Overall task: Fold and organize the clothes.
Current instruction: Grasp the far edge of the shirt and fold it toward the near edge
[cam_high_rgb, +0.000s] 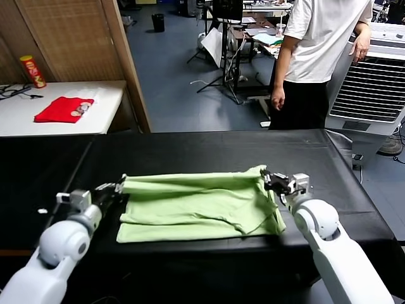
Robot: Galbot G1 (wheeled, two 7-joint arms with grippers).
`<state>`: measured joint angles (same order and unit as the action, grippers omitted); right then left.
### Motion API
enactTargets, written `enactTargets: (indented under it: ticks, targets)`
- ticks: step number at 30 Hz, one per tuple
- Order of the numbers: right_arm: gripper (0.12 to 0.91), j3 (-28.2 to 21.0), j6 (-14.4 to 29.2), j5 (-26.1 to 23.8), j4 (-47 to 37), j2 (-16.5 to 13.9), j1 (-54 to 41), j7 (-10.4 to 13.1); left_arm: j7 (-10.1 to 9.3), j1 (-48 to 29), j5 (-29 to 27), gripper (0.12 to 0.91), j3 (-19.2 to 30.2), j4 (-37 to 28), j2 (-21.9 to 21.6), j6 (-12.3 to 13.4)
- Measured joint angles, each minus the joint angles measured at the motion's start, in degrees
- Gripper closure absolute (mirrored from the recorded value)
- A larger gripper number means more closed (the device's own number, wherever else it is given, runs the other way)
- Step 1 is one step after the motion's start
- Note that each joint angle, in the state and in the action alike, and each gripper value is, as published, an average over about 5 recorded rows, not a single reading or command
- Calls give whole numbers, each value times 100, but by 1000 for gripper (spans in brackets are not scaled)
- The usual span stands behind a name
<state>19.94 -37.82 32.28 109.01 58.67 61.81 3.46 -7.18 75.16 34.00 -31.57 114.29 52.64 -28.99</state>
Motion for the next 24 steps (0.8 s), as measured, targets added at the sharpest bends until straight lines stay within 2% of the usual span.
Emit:
enactTargets:
  ticks: [8, 12, 15, 17, 19, 21, 24]
  targets:
    - [903, 107, -403, -35, 503, -136, 547, 169, 73, 724, -341, 901, -237, 287, 42, 26]
    - [903, 150, -437, -43, 625, -173, 705, 196, 80, 983, -505, 901, -276, 385, 93, 18]
    - [870, 220, -438, -51, 725, -224, 803, 165, 86, 1136, -619, 901, -289, 455, 129, -53]
    - [795, 286, -438, -59, 808, -267, 872, 128, 89, 1224, -673, 898, -305, 505, 152, -123]
    - [681, 371, -438, -50, 902, -312, 939, 93, 88, 1309, -712, 877, -336, 563, 180, -182]
    - [564, 489, -439, -12, 1011, -361, 999, 62, 82, 1388, -730, 807, -383, 635, 208, -226]
    - [380, 688, -430, 57, 1136, -399, 1026, 35, 76, 1501, -736, 643, -464, 766, 235, -285]
